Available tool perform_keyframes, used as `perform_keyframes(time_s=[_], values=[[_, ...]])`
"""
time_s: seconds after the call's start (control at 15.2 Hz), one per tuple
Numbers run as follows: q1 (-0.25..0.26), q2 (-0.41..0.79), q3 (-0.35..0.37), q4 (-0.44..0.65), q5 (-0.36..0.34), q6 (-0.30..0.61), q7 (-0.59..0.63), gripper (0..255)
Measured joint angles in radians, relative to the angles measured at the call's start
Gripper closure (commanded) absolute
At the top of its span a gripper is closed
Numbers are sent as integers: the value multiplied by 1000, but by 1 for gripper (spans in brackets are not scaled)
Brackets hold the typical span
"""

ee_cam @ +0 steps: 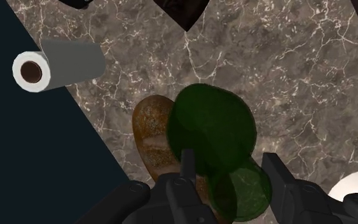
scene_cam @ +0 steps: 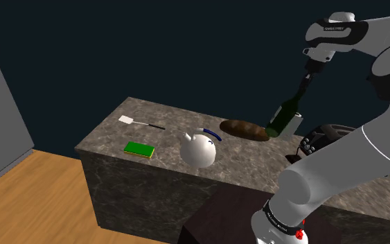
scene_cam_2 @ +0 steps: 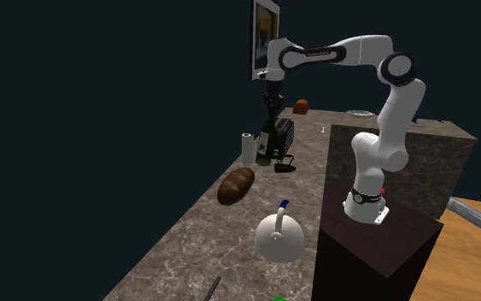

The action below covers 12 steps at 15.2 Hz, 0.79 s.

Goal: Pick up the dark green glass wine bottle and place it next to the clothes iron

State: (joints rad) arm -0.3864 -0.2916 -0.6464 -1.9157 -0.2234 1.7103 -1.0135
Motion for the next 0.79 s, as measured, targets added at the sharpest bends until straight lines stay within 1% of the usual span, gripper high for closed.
perform_keyframes(time_s=[0.79], values=[[-9,-5,-17,-166,-15,161,15,255]])
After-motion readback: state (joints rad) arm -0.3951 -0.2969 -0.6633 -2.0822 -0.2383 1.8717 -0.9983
